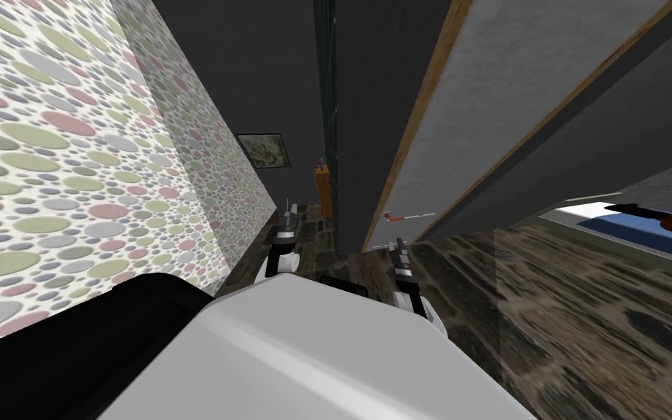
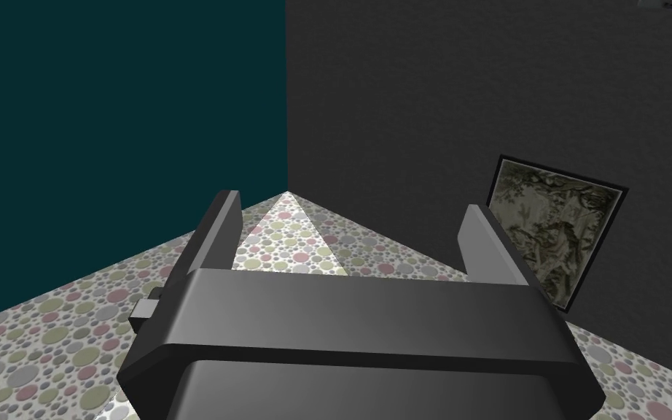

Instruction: Pull the door open

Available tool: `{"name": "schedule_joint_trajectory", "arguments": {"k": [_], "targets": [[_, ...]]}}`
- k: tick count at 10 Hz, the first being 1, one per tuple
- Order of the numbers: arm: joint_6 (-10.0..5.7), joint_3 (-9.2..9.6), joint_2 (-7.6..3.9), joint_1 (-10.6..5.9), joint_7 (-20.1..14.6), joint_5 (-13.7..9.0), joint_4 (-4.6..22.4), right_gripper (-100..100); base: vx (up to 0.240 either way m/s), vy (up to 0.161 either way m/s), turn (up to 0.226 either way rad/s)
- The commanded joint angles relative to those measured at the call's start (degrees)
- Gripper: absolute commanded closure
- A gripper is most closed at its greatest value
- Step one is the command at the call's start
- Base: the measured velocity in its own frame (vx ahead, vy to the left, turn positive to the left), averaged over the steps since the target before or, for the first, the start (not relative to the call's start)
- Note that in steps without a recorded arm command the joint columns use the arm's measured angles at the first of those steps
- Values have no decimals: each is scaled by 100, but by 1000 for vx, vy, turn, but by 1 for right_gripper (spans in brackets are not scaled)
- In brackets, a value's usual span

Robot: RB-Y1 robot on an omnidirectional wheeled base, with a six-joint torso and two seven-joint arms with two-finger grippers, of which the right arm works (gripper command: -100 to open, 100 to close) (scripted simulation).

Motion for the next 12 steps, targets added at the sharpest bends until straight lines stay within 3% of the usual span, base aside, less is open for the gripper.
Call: {"name": "schedule_joint_trajectory", "arguments": {"k": [1,12], "targets": [[-72,26,-51,-60,-60,-18,253,-100,63,-109,106],[-386,179,-356,-486,-387,-131,1724,-100,52,-102,107]]}}
